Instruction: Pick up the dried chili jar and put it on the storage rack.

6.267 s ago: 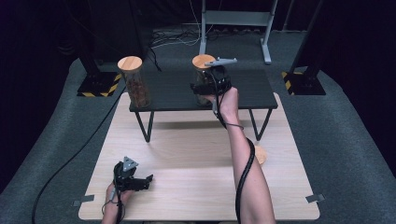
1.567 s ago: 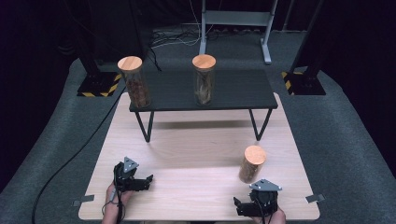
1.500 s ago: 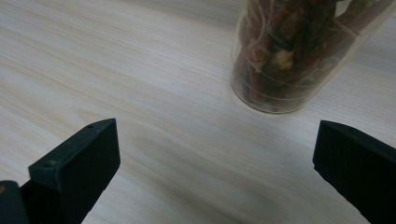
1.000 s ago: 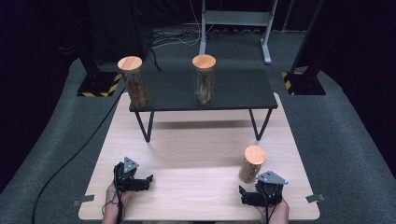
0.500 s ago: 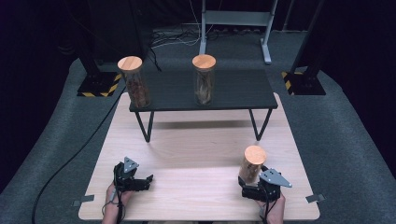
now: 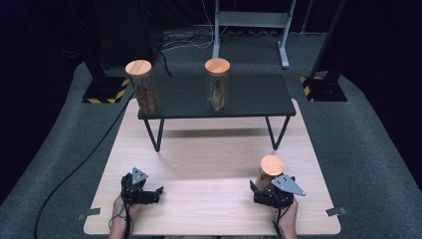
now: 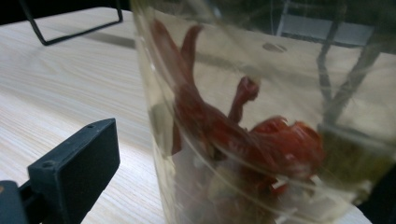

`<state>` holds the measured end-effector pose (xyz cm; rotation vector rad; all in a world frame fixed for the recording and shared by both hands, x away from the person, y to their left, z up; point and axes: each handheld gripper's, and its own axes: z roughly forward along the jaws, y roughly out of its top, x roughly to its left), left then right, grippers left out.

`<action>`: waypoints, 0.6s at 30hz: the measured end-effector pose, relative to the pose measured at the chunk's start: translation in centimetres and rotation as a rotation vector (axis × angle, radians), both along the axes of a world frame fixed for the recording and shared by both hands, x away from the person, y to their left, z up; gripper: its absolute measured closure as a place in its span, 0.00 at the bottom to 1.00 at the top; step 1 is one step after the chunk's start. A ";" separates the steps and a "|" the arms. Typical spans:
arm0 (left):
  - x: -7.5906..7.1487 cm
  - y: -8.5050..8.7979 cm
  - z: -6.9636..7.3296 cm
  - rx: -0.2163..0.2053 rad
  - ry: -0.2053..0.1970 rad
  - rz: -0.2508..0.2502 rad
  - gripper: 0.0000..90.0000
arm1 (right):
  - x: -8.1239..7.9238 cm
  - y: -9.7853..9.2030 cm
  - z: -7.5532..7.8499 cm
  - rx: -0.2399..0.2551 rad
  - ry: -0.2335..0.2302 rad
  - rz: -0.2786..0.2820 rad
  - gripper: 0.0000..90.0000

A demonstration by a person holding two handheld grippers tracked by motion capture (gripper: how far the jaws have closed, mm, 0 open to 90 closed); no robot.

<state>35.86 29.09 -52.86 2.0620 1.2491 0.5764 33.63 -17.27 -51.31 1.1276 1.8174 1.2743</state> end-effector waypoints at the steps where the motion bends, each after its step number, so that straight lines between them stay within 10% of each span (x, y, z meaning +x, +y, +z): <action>1: 0.0 0.0 0.0 0.000 0.001 0.000 0.01 | -0.1 0.0 0.0 0.000 -0.008 -0.007 0.00; 18: 0.0 0.0 0.0 0.002 -0.002 0.000 0.01 | 0.0 -0.8 -0.1 0.054 0.019 -0.036 0.26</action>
